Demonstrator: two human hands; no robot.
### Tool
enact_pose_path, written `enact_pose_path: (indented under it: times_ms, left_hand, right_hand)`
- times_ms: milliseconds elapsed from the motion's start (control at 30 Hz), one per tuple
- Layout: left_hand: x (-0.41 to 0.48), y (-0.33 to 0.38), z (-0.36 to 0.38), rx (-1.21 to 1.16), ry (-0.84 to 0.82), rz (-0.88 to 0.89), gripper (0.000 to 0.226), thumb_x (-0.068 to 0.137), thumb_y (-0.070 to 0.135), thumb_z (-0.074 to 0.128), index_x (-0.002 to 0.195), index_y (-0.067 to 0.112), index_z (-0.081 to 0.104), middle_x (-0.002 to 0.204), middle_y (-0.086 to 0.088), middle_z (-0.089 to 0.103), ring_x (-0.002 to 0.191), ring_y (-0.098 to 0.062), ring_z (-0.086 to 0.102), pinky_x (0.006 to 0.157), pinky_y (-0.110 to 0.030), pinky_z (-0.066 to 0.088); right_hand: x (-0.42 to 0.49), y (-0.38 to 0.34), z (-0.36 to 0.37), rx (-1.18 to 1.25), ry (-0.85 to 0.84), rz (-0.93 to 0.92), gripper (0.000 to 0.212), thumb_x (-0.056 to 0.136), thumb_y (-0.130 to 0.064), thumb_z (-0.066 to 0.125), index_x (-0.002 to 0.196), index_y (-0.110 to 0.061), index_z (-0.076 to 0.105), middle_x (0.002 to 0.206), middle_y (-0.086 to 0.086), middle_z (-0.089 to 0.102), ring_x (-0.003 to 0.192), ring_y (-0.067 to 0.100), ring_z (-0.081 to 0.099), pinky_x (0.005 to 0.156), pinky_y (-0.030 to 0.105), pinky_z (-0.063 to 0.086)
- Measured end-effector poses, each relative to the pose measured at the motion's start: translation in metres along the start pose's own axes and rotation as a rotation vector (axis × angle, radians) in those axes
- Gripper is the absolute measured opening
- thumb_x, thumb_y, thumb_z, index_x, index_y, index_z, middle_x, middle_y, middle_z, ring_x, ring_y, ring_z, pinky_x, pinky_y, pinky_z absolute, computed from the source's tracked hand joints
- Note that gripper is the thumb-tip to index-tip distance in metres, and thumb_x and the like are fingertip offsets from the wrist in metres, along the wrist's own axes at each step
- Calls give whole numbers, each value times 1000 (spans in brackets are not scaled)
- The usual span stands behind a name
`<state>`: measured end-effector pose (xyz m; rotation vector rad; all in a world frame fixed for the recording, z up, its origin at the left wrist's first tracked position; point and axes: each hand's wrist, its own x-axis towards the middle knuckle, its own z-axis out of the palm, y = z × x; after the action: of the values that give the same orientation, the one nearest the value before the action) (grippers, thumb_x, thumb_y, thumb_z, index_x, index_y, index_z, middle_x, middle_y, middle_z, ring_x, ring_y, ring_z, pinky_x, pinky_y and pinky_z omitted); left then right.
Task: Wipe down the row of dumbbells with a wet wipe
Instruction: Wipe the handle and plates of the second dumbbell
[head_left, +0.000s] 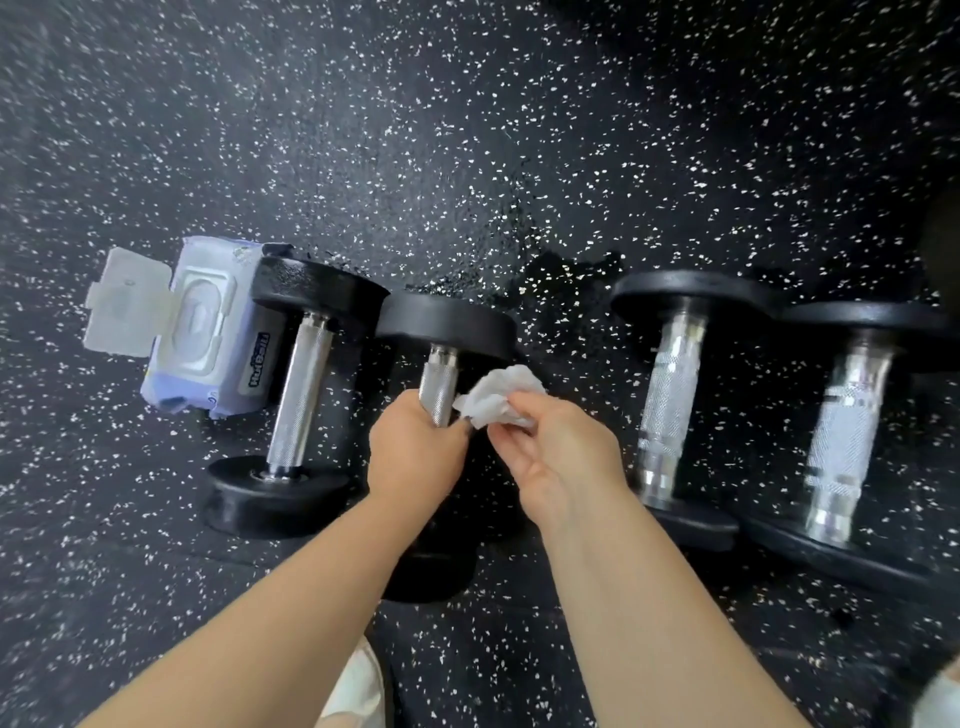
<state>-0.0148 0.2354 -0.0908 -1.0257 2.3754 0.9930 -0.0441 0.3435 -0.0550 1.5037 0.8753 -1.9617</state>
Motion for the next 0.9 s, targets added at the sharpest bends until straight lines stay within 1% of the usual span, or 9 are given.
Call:
enact_pose_path:
  times_ms: [100,200,267,467,600,667,733,800,900]
  left_hand:
    - [-8,9,-4,-197,-119,-36,31,77,18,71,57,14,47,51,-1,48,46,-16,40,49,-28,35]
    - [-22,17,-3,-342,-272,-92,14,73,2,64,68,5,52,51,-12,48,39,-20,40,44,-29,38]
    - [-29,21,-3,-396,-361,-98,16,71,-1,63,67,7,50,48,-7,44,37,-18,37,43,-28,36]
    - [-28,30,-9,-460,-443,-124,24,74,-10,57,68,10,45,51,-1,39,41,-15,32,43,-23,32]
    - [-25,26,-9,-405,-392,-76,20,74,-6,59,66,8,48,49,-3,43,40,-15,35,43,-26,36]
    - [-22,23,-9,-385,-366,-70,17,73,-6,59,68,6,49,50,-6,44,38,-16,37,44,-28,38]
    - [-22,22,-11,-388,-370,-82,19,73,-8,58,68,7,47,49,-7,42,37,-17,35,44,-28,36]
    - [-25,22,-12,-407,-398,-90,22,74,-8,58,66,9,46,48,-3,41,39,-16,33,43,-27,34]
    - [-29,25,-12,-403,-399,-87,20,76,-6,59,67,8,47,47,0,41,39,-15,32,44,-27,34]
  right_hand:
    - [1,-4,9,87,-46,54,13,85,11,54,88,3,63,85,13,67,74,18,67,64,23,58]
    - [4,-12,16,123,-34,57,22,87,13,50,72,-1,57,75,10,61,69,16,61,78,25,54]
    - [16,-14,15,114,11,71,28,87,16,46,67,-3,54,69,9,57,66,17,58,80,30,52]
    - [40,-12,22,-68,9,93,32,90,9,36,70,-12,50,66,6,50,56,17,48,50,25,46]
    - [19,-11,9,130,-80,30,20,91,8,47,85,-1,64,88,12,63,83,20,63,77,21,55]
    - [12,-10,6,62,-128,-17,19,86,-1,56,75,-9,70,88,11,62,98,29,63,96,29,51]
    - [15,-8,8,44,-83,-61,24,84,5,53,66,-8,62,81,12,56,92,32,62,100,38,47]
    - [23,-8,13,135,-12,32,27,88,16,42,71,-4,52,78,12,54,81,21,58,93,32,50]
    - [28,-9,14,82,64,-11,24,90,12,41,78,-5,53,76,9,55,70,17,57,65,26,53]
